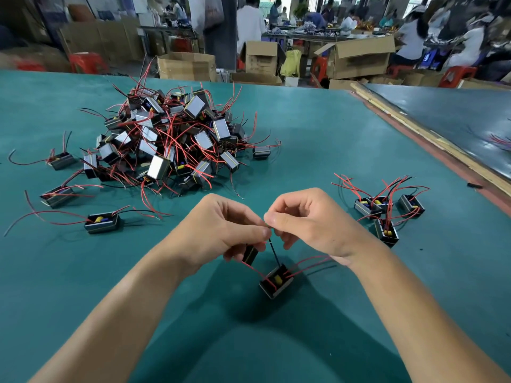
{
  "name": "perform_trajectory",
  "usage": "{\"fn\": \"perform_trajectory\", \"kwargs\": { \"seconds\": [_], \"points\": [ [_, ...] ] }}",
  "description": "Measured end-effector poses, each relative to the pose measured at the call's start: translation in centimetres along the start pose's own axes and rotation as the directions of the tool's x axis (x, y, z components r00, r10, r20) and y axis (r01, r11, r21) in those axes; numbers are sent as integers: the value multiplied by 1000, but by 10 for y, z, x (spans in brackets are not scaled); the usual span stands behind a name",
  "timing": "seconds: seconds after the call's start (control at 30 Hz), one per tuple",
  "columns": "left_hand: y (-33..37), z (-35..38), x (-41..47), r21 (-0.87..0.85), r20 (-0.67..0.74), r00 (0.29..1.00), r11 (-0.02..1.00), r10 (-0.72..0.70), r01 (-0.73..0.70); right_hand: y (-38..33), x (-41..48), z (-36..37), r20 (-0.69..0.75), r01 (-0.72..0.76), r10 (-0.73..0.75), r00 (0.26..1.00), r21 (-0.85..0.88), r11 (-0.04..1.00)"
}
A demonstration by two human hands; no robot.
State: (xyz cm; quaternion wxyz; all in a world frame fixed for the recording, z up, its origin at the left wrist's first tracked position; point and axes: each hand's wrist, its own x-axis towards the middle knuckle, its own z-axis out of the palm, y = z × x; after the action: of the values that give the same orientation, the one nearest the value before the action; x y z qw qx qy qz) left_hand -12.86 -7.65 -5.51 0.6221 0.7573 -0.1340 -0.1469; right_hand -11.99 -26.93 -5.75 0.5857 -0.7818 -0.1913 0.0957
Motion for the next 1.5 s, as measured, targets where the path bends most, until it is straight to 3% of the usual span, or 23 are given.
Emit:
{"fn": "perform_trajectory", "kwargs": {
  "seconds": [0.2,0.57,0.7,0.83,1.0,1.17,1.33,1.5],
  "points": [
    [-1,3,0,102,-67,994,991,88,-81,-1,-1,-6,64,-112,110,992,25,993],
    [-6,-4,2,149,-58,998,988,35,-26,7,1,-2,19,40,-39,999,-48,998],
    [-4,-5,0,158,58,997,986,-58,49,7,1,-2,79,134,-119,990,-224,965],
    [-4,-8,1,93,66,990,989,-125,119,10,3,4,15,167,-172,985,-331,929],
    [-7,-3,4,156,-45,999,987,-29,36,8,3,2,-10,132,-143,990,-322,938],
    [-9,-2,4,179,-52,999,984,-3,12,7,2,1,-2,125,-132,991,-302,945],
    [-10,-5,5,103,46,998,994,-50,45,8,3,3,46,147,-139,989,-306,941],
    [-8,-12,5,-51,253,951,979,-178,197,5,2,3,98,203,-186,978,-197,959]
  ]
}}
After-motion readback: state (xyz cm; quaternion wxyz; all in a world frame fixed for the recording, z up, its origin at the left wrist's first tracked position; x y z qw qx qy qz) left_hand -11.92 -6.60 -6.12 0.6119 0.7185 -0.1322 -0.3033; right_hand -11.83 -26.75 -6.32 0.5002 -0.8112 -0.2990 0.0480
